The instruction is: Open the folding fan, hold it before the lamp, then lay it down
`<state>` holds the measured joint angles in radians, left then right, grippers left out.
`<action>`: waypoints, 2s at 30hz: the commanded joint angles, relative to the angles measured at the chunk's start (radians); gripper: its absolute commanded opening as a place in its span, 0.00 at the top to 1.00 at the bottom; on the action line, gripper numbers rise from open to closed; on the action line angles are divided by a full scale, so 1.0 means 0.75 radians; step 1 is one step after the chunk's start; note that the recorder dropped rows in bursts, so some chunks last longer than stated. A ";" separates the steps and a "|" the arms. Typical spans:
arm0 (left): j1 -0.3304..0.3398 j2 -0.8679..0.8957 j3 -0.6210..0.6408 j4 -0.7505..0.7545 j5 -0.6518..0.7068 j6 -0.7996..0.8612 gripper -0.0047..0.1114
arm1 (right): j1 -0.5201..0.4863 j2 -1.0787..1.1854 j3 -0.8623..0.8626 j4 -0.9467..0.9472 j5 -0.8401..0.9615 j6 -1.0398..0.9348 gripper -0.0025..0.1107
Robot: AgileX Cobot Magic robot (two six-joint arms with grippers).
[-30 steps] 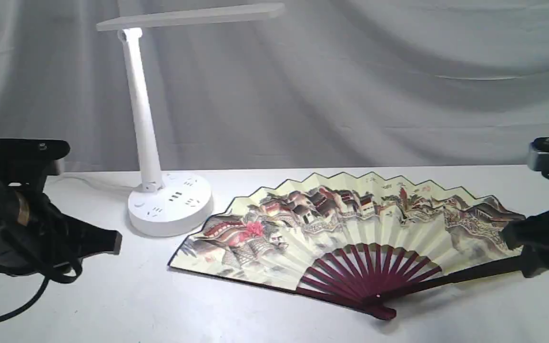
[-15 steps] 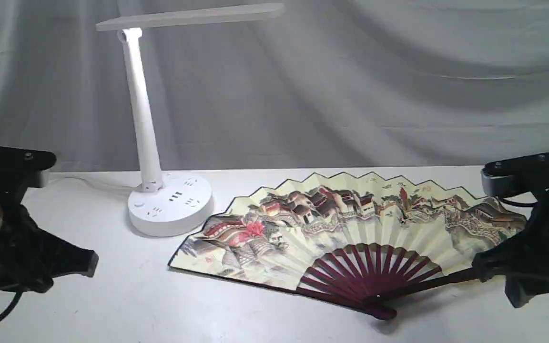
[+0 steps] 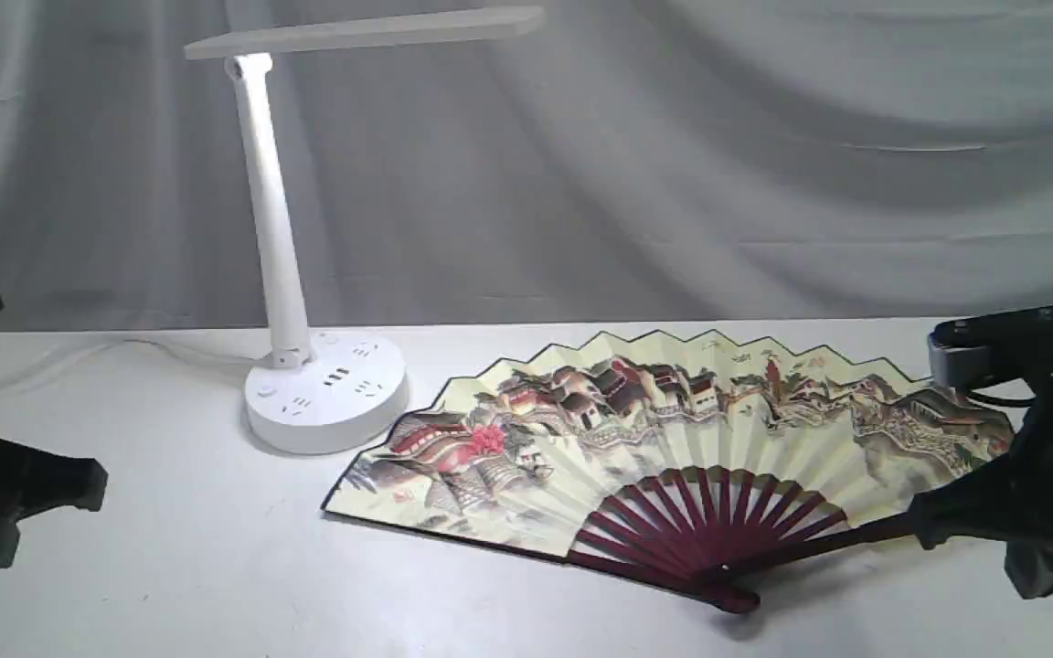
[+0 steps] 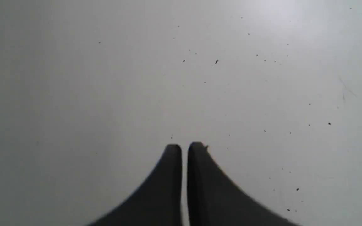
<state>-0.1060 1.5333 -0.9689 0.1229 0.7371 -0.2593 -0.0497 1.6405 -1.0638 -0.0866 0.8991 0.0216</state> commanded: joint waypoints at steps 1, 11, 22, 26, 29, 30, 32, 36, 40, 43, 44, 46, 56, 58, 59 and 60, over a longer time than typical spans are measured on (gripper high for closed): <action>0.004 -0.012 -0.003 -0.011 0.021 0.010 0.96 | 0.001 -0.022 0.010 0.001 -0.003 0.002 0.98; 0.004 -0.012 -0.023 -0.029 0.108 0.043 0.96 | 0.001 -0.117 0.010 -0.009 0.008 0.002 0.98; 0.004 -0.012 -0.047 -0.105 0.115 0.188 0.96 | -0.125 -0.118 0.079 0.048 -0.045 -0.056 0.98; 0.004 -0.012 -0.047 -0.081 0.084 0.188 0.96 | -0.122 -0.118 0.079 0.071 -0.055 -0.078 0.98; 0.004 -0.012 -0.047 -0.081 0.084 0.188 0.96 | -0.122 -0.118 0.081 0.071 -0.055 -0.055 0.98; 0.004 -0.012 -0.047 -0.081 0.084 0.185 0.96 | -0.124 -0.118 0.081 0.075 -0.055 -0.037 0.98; 0.004 -0.012 -0.047 -0.081 0.084 0.185 0.96 | -0.148 -0.118 0.081 0.082 -0.058 -0.029 0.98; 0.004 -0.012 -0.047 -0.081 0.084 0.185 0.96 | -0.217 -0.118 0.081 0.115 -0.066 -0.029 0.98; 0.004 -0.012 -0.047 -0.071 0.062 0.185 0.96 | -0.221 -0.118 0.081 0.129 -0.075 -0.100 0.98; 0.004 -0.012 -0.047 -0.071 0.064 0.185 0.96 | -0.209 -0.118 0.081 0.115 -0.087 -0.118 0.98; 0.004 -0.012 -0.047 -0.071 0.064 0.185 0.96 | -0.209 -0.118 0.081 0.115 -0.093 -0.122 0.98; 0.004 -0.012 -0.047 -0.071 0.066 0.182 0.96 | -0.209 -0.118 0.081 0.115 -0.095 -0.134 0.98; 0.004 -0.012 -0.049 -0.030 0.069 0.182 0.96 | -0.209 -0.118 0.081 0.115 -0.101 -0.164 0.98; 0.004 -0.012 -0.049 -0.030 0.069 0.188 0.96 | -0.199 -0.118 0.081 0.115 -0.101 -0.164 0.98; 0.004 -0.012 -0.049 -0.030 0.069 0.188 0.96 | -0.188 -0.121 0.081 0.103 -0.104 -0.164 0.98; 0.004 -0.012 -0.049 -0.030 0.070 0.197 0.96 | -0.172 -0.130 0.081 0.095 -0.110 -0.164 0.98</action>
<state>-0.1044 1.5333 -0.9987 0.0930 0.7982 -0.1186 -0.1943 1.5571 -1.0079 -0.0083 0.8318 -0.0907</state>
